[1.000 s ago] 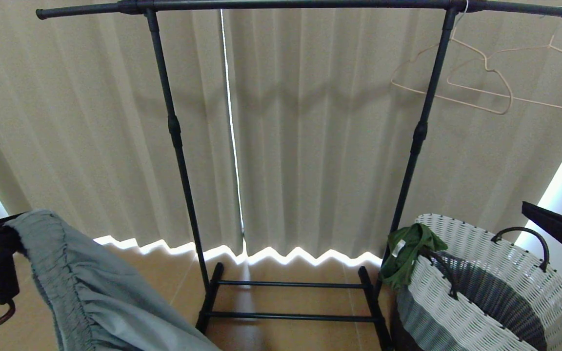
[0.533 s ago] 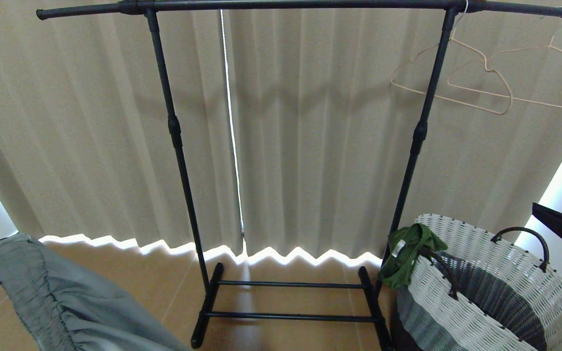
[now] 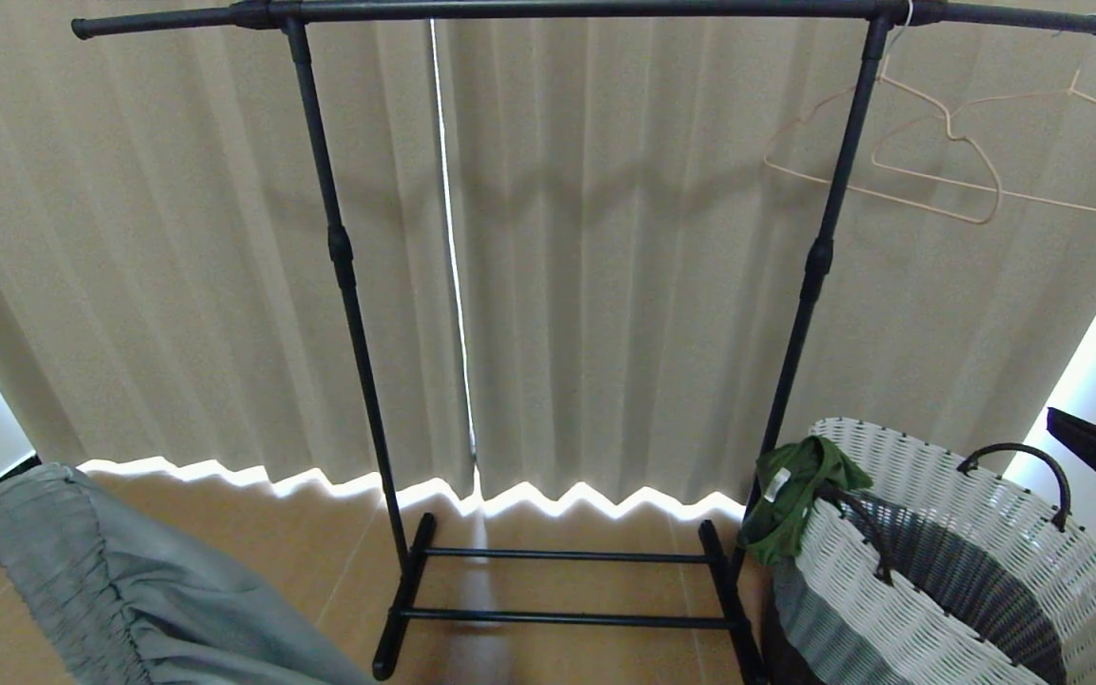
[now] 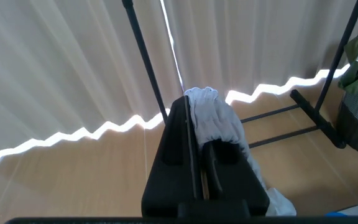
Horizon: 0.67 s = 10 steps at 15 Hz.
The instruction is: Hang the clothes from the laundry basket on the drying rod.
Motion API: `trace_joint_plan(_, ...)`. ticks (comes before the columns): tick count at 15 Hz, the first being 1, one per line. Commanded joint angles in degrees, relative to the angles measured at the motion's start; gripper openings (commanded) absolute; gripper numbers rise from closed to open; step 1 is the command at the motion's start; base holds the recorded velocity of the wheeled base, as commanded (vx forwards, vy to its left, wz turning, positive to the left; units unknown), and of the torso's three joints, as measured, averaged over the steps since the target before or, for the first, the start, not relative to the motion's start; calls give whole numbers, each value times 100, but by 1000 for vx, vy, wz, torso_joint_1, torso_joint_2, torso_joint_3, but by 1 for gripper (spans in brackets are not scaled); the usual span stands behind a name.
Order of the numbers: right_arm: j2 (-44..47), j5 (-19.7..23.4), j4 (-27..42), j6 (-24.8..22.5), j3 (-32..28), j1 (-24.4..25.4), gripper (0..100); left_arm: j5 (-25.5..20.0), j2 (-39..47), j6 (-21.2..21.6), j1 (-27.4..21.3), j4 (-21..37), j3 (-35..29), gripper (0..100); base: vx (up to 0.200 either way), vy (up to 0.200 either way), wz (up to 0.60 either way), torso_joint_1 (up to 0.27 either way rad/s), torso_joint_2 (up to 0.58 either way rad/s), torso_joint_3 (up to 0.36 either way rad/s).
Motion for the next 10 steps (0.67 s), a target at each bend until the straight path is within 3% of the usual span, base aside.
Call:
trace_joint_plan(1,1,0,-6,-1,7,2,100,3,13,3,-9,-4,6,0,0,0,0,0,0,0)
trace_joint_plan(6,10,9,-6,7,15,2,100,-6,13,-14,-9,-4,-29,0,0,0,0,5,-31,-28)
trace_joint_plan(10,10,9,-24,7,15,2,100,3,13,-14,0,-4,-11,0,0,0,0,74,-276,-298)
